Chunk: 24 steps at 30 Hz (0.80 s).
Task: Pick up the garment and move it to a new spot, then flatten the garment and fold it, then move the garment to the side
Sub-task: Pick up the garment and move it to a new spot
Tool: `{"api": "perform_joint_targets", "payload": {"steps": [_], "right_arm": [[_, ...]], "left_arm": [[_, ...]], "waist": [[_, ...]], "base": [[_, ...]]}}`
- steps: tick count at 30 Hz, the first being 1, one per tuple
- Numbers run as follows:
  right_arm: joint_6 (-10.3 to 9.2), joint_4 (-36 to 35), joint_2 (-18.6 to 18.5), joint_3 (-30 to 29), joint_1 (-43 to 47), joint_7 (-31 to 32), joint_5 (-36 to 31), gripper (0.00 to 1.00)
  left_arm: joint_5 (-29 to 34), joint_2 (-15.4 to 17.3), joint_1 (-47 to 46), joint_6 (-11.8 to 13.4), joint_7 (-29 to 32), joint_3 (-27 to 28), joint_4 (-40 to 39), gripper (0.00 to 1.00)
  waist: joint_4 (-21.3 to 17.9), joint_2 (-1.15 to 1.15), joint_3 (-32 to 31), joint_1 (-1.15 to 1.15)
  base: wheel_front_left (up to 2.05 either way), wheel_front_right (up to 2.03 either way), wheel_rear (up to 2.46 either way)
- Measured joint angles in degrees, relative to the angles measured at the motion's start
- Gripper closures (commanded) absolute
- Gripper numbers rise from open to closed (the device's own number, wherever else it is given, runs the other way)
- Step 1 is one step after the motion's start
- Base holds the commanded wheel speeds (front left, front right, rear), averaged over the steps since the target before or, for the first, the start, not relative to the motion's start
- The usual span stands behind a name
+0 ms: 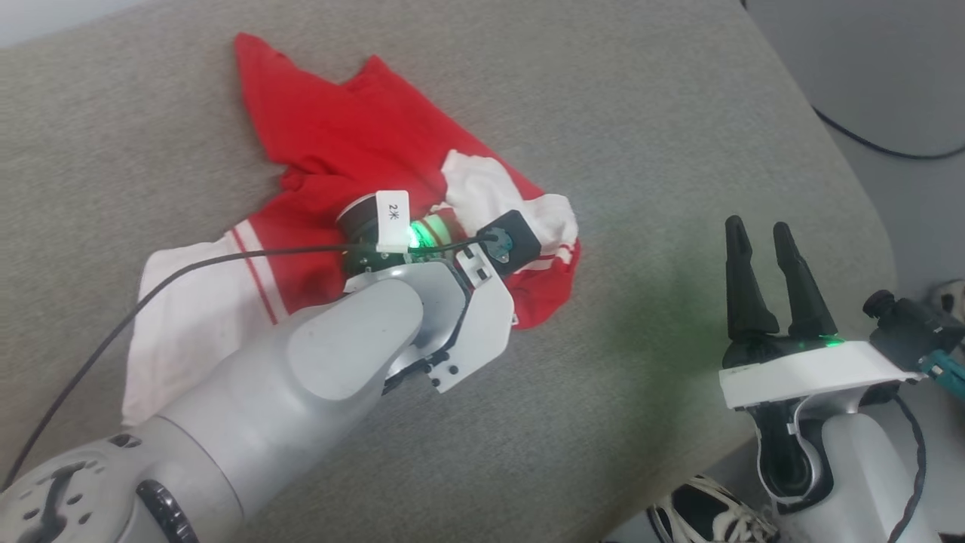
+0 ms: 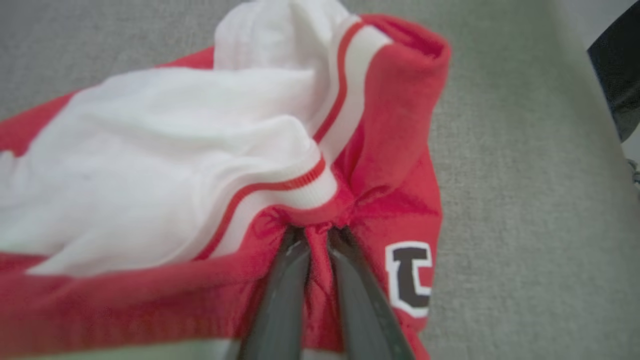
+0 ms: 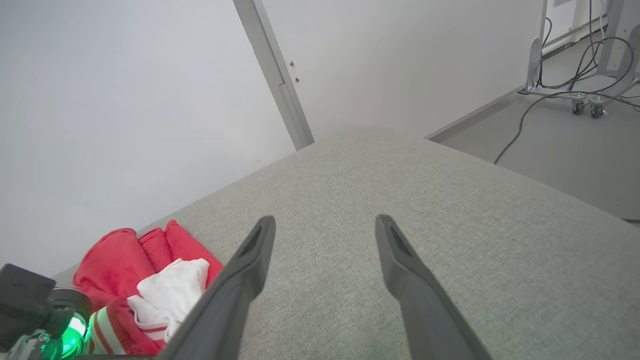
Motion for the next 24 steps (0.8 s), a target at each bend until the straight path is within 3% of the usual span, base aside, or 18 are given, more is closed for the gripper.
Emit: {"api": "perform_joint_targets", "payload": {"steps": [1, 8, 13, 17, 24], "right_arm": [[0.0, -0.03, -0.02, -0.14, -0.08, -0.01, -0.2, 0.0], [0.0, -0.26, 0.04, -1.62, 0.6, -0.01, -4.68, 0.0], [0.0, -0.36, -0.24, -1.75, 1.2, 0.0, -8.28, 0.0], [-0.01, -0.21, -2.12, -1.27, 2.21, 0.0, -9.64, 0.0], [0.0, 0.41, -5.97, -0.32, 3.83, -0.01, -11.31, 0.0]], "left_arm": [[-0.02, -0.19, -0.03, 0.0, -0.77, -0.15, 0.09, 0.0], [-4.2, -0.75, -0.59, -0.08, -10.5, -1.0, 2.77, 0.0], [-7.65, -1.87, -0.48, 0.26, -18.72, 1.41, 3.2, 0.0], [-9.49, -3.19, 2.1, 0.32, -23.34, 2.76, 3.31, 0.0], [-13.48, -2.37, 11.41, 3.12, -30.41, 7.45, 5.52, 0.0]], "waist": [[0.47, 0.0, -0.15, 0.0], [5.89, 0.0, -2.77, 0.0], [11.29, 0.0, -5.57, 0.0], [15.72, 0.0, -7.99, 0.0], [22.63, 0.0, -12.1, 0.0]], "base": [[0.0, 0.0, 0.0], [0.0, 0.0, 0.0], [0.0, 0.0, 0.0], [0.0, 0.0, 0.0], [0.0, 0.0, 0.0]]}}
